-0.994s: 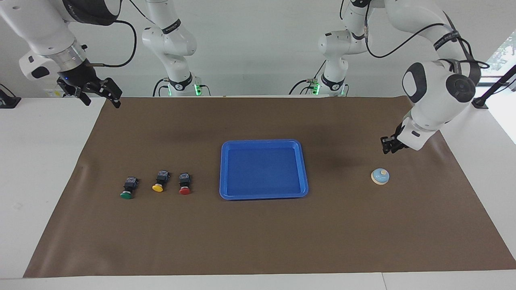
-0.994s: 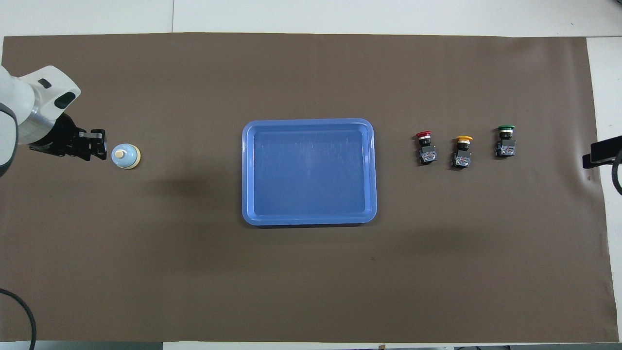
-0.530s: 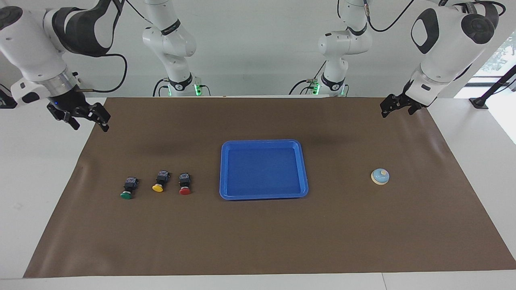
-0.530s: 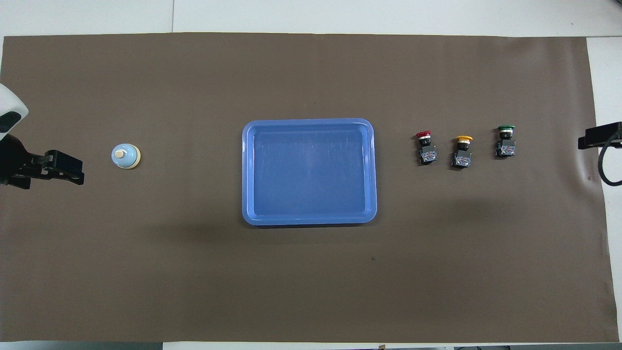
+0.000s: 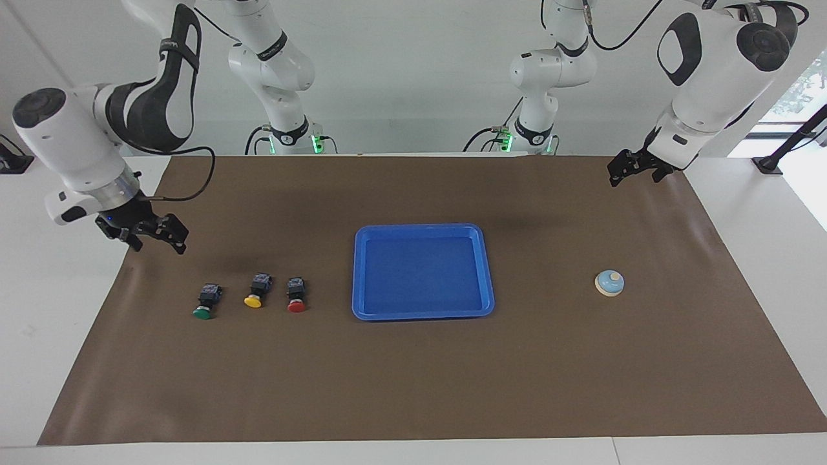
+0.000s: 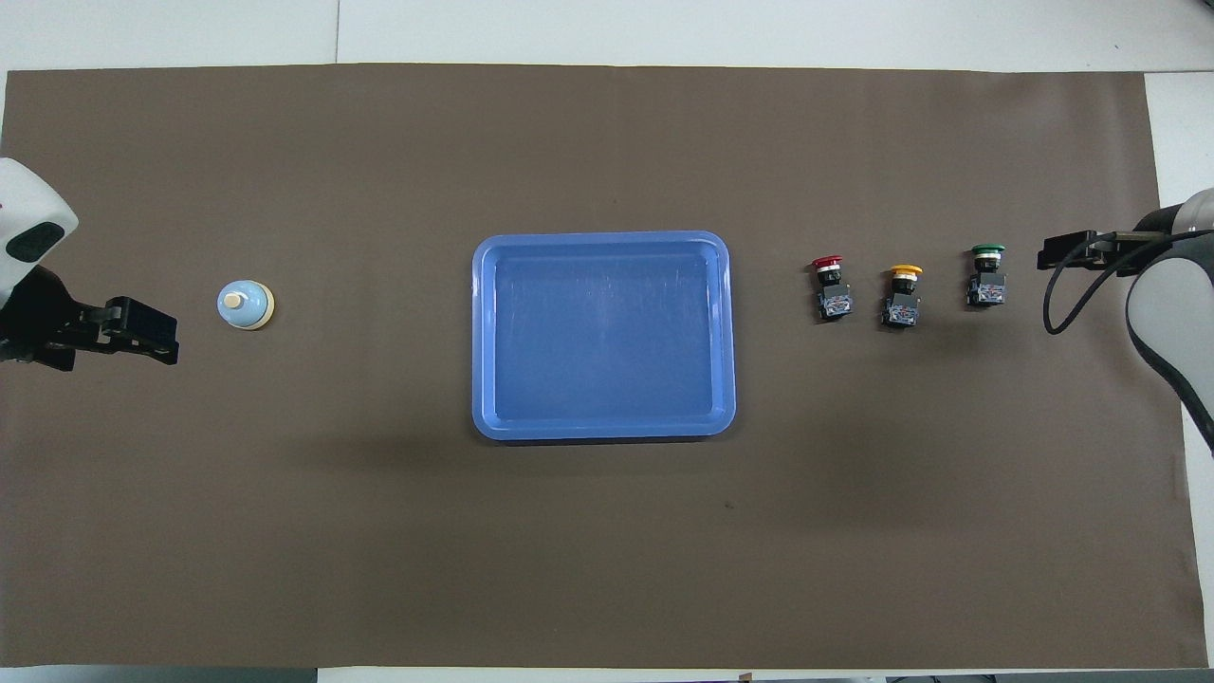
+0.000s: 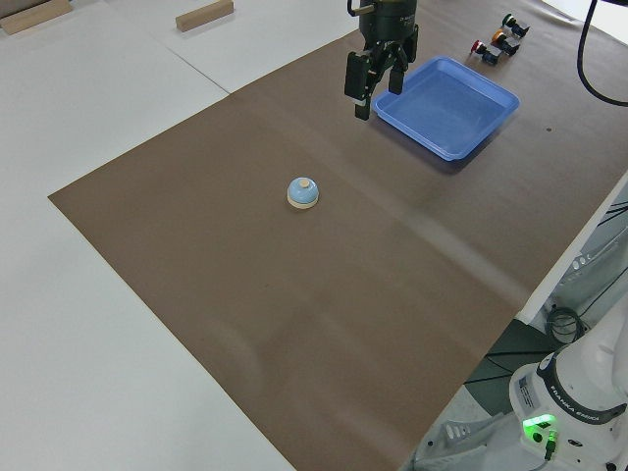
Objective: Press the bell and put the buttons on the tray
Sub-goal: 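Lift the left gripper off the bell while the right gripper reaches the buttons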
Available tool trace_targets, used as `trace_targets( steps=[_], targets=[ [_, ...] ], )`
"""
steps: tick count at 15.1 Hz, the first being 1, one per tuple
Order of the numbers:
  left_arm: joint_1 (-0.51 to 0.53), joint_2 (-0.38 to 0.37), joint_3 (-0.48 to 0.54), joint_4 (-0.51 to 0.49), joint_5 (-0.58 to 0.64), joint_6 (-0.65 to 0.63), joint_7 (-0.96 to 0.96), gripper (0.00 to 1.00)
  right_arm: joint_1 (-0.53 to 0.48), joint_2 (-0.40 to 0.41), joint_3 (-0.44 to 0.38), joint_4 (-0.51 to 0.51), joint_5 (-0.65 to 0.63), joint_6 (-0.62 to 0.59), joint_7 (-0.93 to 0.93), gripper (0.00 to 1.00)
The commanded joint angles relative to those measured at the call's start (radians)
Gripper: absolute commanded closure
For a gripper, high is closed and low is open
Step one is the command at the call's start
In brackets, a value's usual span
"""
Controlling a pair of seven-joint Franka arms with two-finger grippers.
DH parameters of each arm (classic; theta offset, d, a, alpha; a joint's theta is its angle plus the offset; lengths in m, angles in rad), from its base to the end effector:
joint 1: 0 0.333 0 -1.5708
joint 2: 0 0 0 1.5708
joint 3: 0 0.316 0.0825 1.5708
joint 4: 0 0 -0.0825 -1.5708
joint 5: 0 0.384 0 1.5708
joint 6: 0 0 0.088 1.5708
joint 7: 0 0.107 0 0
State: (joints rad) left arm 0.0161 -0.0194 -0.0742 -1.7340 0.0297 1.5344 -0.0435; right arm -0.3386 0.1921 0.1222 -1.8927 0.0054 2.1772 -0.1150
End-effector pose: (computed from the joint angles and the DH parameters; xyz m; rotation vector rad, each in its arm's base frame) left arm 0.5349 -0.0281 0.5561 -3.0890 0.0248 0.2764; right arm 0.5987 -0.1347 0.4129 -3.1215 0.1681 -0.1519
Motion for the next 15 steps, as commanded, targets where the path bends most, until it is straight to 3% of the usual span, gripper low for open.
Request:
trace_targets(
  steps=[1, 8, 11, 15],
  targets=[
    [-0.025, 0.030, 0.008, 0.050, 0.019, -0.040, -0.007, 0.00, 0.007, 0.013, 0.004, -0.016, -0.024, 0.022, -0.008, 0.00],
    [-0.036, 0.012, 0.010, 0.034, 0.019, -0.027, -0.007, 0.00, 0.021, 0.138, 0.004, -0.032, -0.030, 0.139, -0.012, 0.00],
    [-0.025, 0.006, 0.011, 0.034, 0.019, -0.027, -0.009, 0.00, 0.021, 0.155, 0.004, -0.074, -0.030, 0.225, -0.011, 0.00],
    [-0.024, -0.001, 0.011, 0.034, 0.019, -0.027, -0.012, 0.00, 0.023, 0.153, 0.004, -0.098, -0.030, 0.242, -0.006, 0.02]
  ],
)
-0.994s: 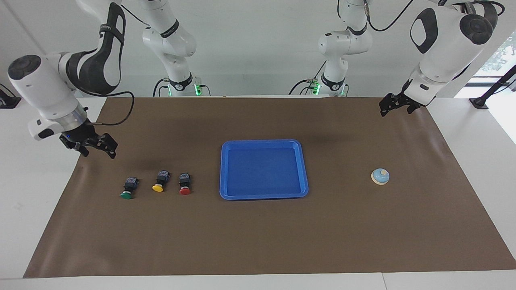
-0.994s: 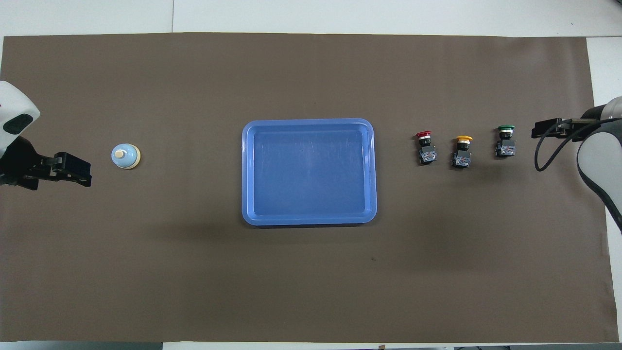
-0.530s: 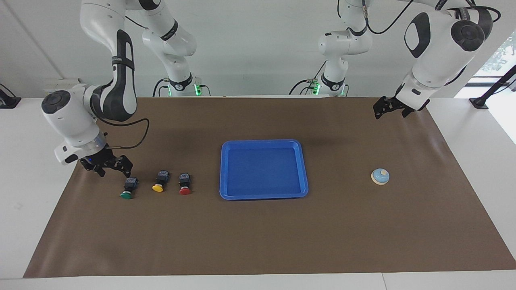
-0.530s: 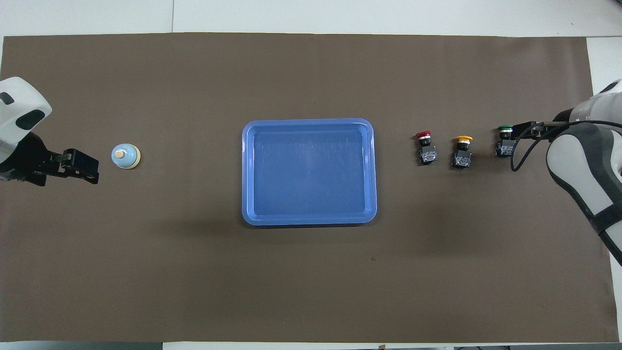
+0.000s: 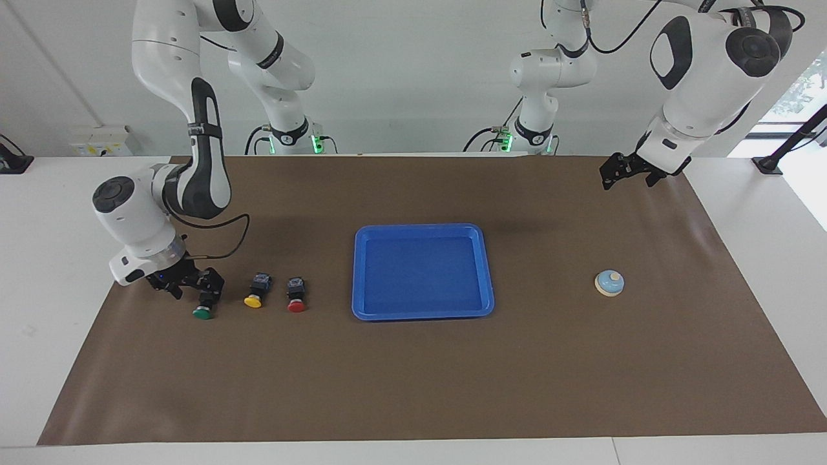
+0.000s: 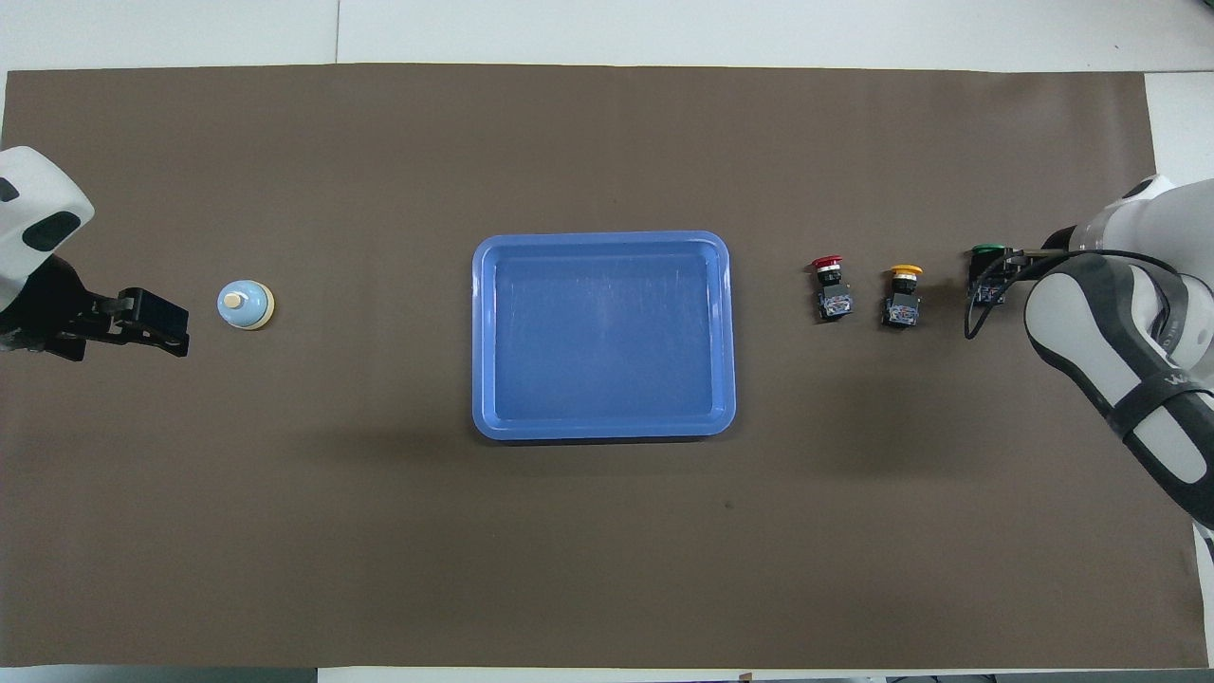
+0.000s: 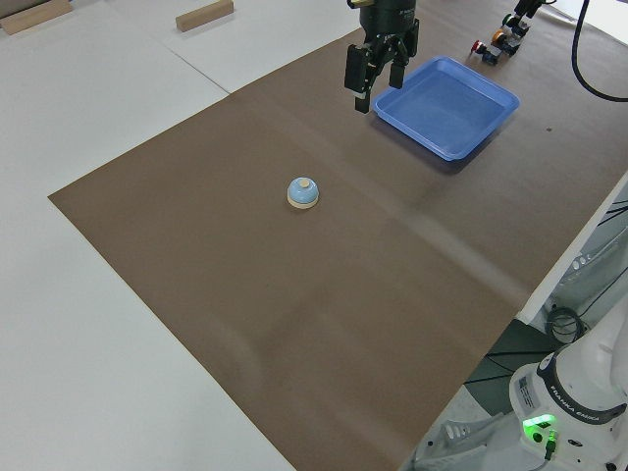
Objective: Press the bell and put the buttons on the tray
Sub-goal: 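Grasp the green-capped button with the right gripper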
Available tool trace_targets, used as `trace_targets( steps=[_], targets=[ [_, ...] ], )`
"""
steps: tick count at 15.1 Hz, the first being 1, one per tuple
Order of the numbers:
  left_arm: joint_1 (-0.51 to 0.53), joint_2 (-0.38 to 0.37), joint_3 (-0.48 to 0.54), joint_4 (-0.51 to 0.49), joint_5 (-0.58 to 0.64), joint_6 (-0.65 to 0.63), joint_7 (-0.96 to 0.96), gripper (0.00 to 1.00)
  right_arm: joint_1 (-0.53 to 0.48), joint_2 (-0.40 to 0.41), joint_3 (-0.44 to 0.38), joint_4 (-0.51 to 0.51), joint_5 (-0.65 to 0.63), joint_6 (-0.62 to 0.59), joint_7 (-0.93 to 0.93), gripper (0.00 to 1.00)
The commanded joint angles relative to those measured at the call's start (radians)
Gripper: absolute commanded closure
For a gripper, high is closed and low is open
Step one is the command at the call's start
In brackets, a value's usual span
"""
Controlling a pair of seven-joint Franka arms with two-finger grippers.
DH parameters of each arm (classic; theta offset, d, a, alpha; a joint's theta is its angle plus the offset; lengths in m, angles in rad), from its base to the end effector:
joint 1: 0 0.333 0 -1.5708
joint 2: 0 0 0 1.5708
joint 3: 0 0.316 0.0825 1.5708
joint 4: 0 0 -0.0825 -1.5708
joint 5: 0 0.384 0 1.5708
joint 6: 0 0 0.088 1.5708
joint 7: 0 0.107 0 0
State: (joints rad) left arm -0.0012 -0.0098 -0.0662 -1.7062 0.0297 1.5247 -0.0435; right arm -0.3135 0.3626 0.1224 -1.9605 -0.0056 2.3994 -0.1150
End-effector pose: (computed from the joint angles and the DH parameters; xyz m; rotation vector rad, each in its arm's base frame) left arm 0.5381 -0.0332 0.5631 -3.0904 0.0387 0.2630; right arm 0.6100 -0.1215 0.2986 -3.1097 0.1271 -0.1309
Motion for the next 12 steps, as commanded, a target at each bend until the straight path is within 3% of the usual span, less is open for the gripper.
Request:
trace_targets(
  steps=[1, 4, 8, 10, 12],
  targets=[
    [-0.007, -0.010, 0.003, 0.007, 0.019, -0.017, -0.010, 0.00, -0.003, -0.017, 0.005, -0.035, -0.020, 0.024, -0.006, 0.05],
    [-0.007, -0.010, 0.003, 0.007, 0.019, -0.017, -0.012, 0.00, -0.003, -0.019, 0.005, -0.049, -0.020, 0.043, -0.005, 0.20],
    [-0.007, -0.010, 0.003, 0.007, 0.019, -0.017, -0.010, 0.00, -0.004, -0.019, 0.005, -0.058, -0.020, 0.058, 0.026, 0.75],
    [-0.007, -0.010, 0.003, 0.007, 0.019, -0.017, -0.012, 0.00, -0.004, -0.019, 0.005, -0.048, -0.020, 0.055, 0.025, 0.96],
    [-0.007, -0.010, 0.003, 0.007, 0.019, -0.017, -0.012, 0.00, -0.001, -0.030, 0.005, -0.038, -0.020, 0.043, 0.025, 1.00]
  ],
)
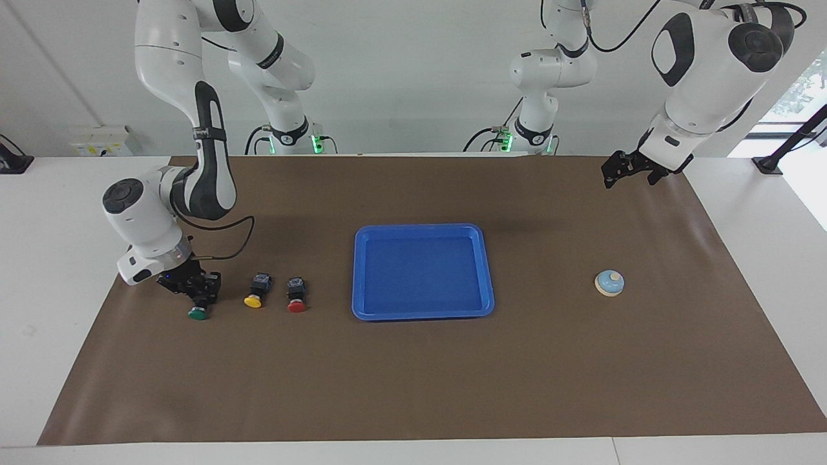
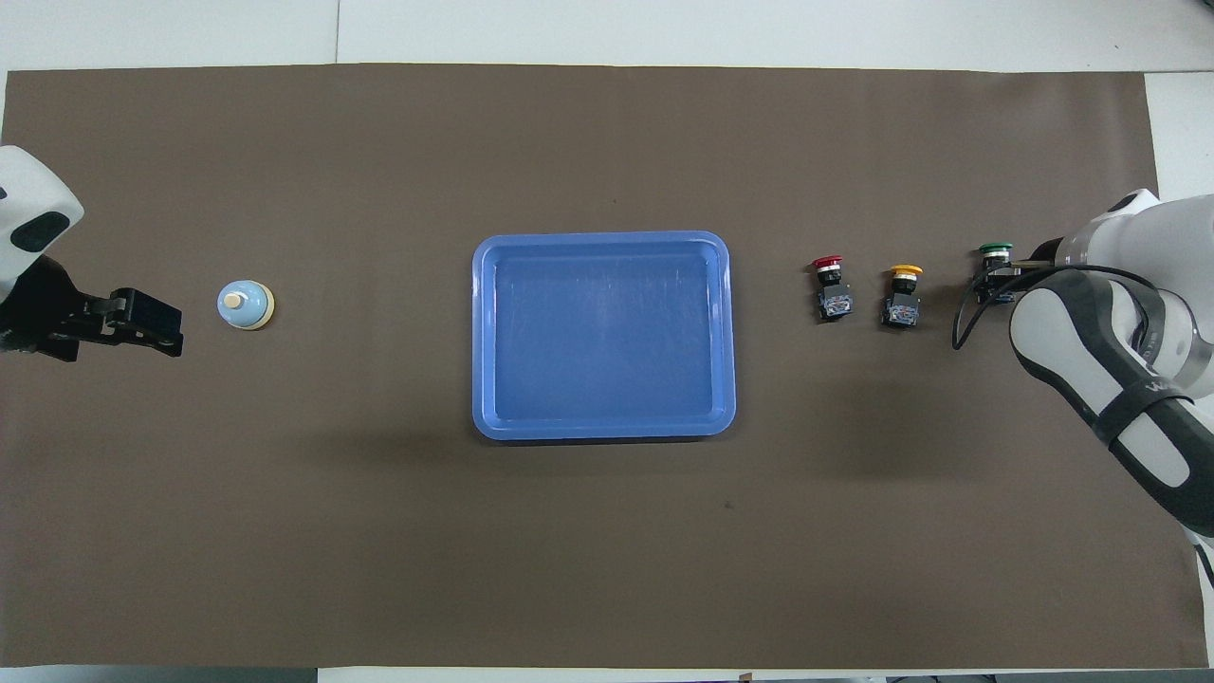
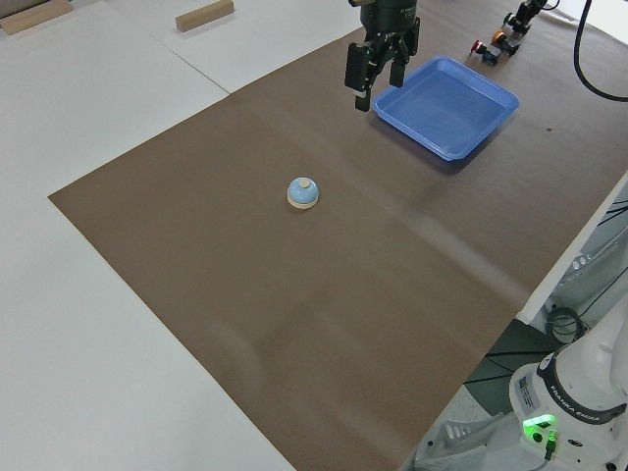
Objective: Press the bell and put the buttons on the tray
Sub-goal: 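Grasp the green-capped button with the right gripper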
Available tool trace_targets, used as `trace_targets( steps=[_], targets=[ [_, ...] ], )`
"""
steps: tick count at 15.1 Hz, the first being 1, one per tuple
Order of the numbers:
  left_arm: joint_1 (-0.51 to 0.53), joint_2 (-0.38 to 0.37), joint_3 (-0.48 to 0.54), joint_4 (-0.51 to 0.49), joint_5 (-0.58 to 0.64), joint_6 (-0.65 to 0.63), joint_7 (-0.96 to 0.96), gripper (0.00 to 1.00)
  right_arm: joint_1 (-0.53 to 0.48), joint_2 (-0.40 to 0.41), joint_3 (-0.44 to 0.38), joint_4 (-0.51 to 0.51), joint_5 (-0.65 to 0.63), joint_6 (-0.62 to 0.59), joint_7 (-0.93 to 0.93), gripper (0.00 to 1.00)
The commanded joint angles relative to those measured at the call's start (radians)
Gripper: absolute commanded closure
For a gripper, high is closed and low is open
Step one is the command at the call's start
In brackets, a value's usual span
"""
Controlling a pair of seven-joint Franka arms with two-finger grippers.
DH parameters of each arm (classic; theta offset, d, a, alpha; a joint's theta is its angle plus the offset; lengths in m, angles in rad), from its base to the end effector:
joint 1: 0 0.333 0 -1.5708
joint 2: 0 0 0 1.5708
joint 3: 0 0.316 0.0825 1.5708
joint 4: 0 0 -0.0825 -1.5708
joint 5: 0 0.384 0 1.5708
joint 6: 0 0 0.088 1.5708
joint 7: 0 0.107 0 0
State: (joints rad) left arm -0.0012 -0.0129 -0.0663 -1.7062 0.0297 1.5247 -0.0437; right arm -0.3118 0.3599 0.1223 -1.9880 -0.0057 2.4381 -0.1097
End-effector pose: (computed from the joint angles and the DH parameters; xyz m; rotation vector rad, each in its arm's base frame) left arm 0.5374 -0.0332 0.5648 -3.0907 0.0384 0.2582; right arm 0.6059 -0.1193 0.2922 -3.1106 0.1329 -0.1521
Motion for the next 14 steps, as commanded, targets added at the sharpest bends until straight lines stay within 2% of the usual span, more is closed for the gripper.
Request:
trace_targets(
  steps=[1, 3, 7, 11, 14],
  targets=[
    [-0.006, -0.007, 0.003, 0.007, 0.019, -0.017, -0.012, 0.00, 0.000, -0.033, 0.005, 0.000, -0.020, -0.013, 0.021, 1.00],
    [-0.006, -0.007, 0.003, 0.007, 0.019, -0.017, -0.012, 0.00, 0.040, -0.047, 0.003, 0.043, -0.019, -0.094, 0.060, 1.00],
    [-0.006, -0.007, 0.003, 0.007, 0.019, -0.018, -0.012, 0.00, 0.229, -0.073, 0.002, 0.127, -0.028, -0.255, 0.371, 1.00],
    [-0.006, -0.007, 0.003, 0.007, 0.019, -0.017, -0.010, 0.00, 0.413, -0.084, 0.003, 0.130, -0.030, -0.293, 0.575, 1.00],
    [-0.006, -0.007, 0.003, 0.007, 0.019, -0.017, -0.012, 0.00, 0.522, -0.087, 0.008, 0.130, -0.014, -0.284, 0.657, 1.00]
  ],
)
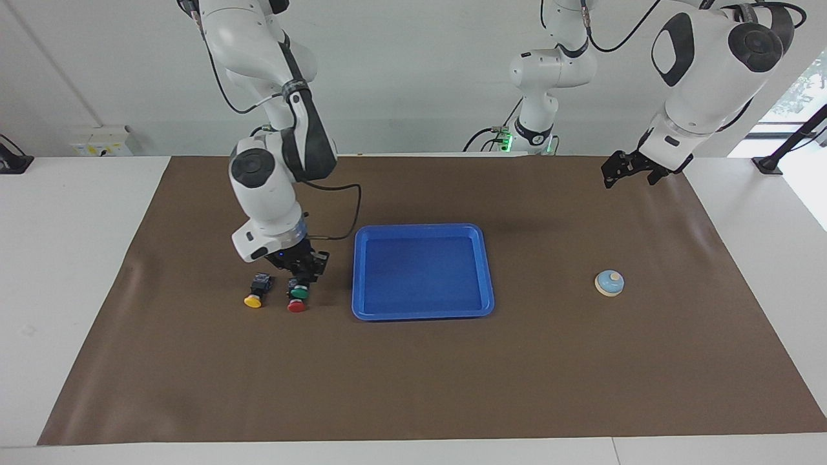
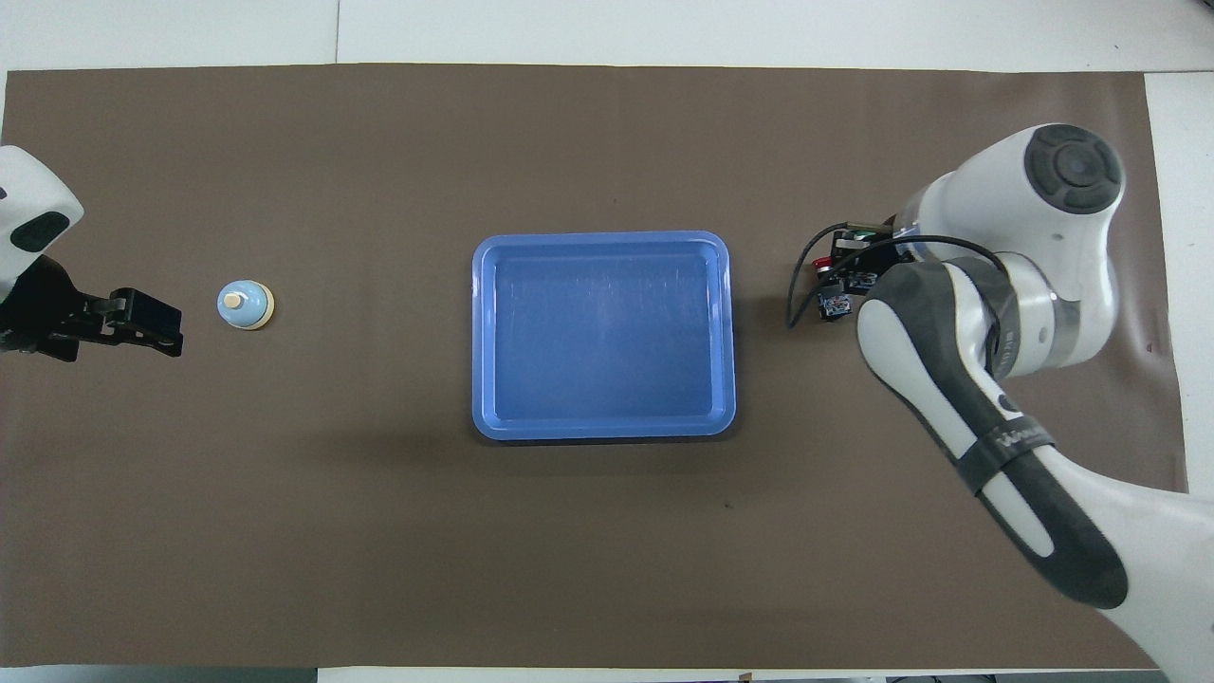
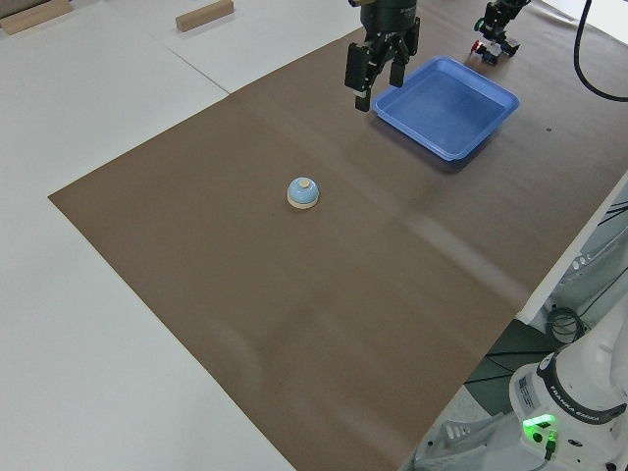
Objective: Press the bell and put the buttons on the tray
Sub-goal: 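Grasp the green-capped button with the right gripper, then carry the green button into the blue tray and release it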
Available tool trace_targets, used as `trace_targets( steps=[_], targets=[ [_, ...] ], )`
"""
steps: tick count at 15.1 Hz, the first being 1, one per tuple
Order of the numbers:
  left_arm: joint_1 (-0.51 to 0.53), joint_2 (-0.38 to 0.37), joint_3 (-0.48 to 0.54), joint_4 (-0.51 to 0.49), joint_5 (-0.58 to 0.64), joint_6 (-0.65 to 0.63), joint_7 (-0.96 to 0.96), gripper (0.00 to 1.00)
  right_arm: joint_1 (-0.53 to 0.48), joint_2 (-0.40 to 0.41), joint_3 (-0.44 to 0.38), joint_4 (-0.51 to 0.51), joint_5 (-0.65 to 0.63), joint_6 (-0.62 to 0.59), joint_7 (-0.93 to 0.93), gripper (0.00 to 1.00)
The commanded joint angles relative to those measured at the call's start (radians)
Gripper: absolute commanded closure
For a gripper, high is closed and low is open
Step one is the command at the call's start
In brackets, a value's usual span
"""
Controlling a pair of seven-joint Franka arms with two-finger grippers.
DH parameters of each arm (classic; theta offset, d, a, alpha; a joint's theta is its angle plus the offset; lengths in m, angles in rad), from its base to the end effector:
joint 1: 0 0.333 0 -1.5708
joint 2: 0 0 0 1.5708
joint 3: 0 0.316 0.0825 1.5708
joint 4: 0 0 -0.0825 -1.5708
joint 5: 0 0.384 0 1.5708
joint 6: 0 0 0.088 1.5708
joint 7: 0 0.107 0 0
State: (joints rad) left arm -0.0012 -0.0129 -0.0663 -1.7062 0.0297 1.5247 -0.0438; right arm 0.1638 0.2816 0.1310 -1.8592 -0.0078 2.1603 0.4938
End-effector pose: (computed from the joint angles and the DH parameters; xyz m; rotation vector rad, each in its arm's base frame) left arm 0.5374 -0.0332 0.5648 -3.0907 0.0383 0.2582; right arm 0.5993 0.1768 0.3720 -3.0901 0.3104 -0.0137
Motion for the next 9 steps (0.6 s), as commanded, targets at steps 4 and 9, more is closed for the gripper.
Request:
trace_targets(
  steps=[4, 9],
  targets=[
    [-0.006, -0.007, 0.003, 0.007, 0.019, -0.017, -0.010, 0.00, 0.198, 0.013, -0.001, 0.002, -0.012, 0.033, 0.155, 1.00],
    [-0.006, -0.007, 0.003, 0.007, 0.019, -0.017, -0.011, 0.00, 0.221, 0.044, -0.002, -0.015, -0.044, 0.056, 0.131, 0.98]
  ],
)
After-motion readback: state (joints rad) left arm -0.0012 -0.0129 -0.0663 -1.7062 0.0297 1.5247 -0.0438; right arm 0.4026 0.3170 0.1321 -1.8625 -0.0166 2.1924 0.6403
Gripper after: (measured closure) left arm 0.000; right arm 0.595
